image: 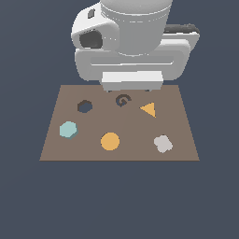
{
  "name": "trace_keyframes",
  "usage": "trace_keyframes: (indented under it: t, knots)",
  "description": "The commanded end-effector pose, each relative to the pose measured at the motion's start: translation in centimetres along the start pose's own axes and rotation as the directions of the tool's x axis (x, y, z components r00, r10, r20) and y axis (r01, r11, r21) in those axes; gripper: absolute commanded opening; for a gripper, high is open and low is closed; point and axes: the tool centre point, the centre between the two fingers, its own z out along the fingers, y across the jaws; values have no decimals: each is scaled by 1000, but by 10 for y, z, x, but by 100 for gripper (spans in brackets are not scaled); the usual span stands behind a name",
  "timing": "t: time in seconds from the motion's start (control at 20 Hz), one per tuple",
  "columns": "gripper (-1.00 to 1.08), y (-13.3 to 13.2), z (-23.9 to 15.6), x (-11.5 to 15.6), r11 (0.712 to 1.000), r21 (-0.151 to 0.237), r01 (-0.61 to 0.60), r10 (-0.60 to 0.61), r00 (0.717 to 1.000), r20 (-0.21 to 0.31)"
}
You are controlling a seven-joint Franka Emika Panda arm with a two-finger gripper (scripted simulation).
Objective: Insert a designated object into the corresponding slot on a board.
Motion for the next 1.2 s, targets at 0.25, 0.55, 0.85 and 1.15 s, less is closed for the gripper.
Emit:
trace_keyframes:
  t: [0.25,0.55,0.85,1.15]
  knots:
    - [100,6,4,1,1000,0,7,-7,1000,0]
    - [100,28,18,3,999,-2,34,-34,999,2]
    - [100,67,43,10,997,-4,81,-81,997,4]
    - [100,115,75,21,990,-7,140,-140,990,7]
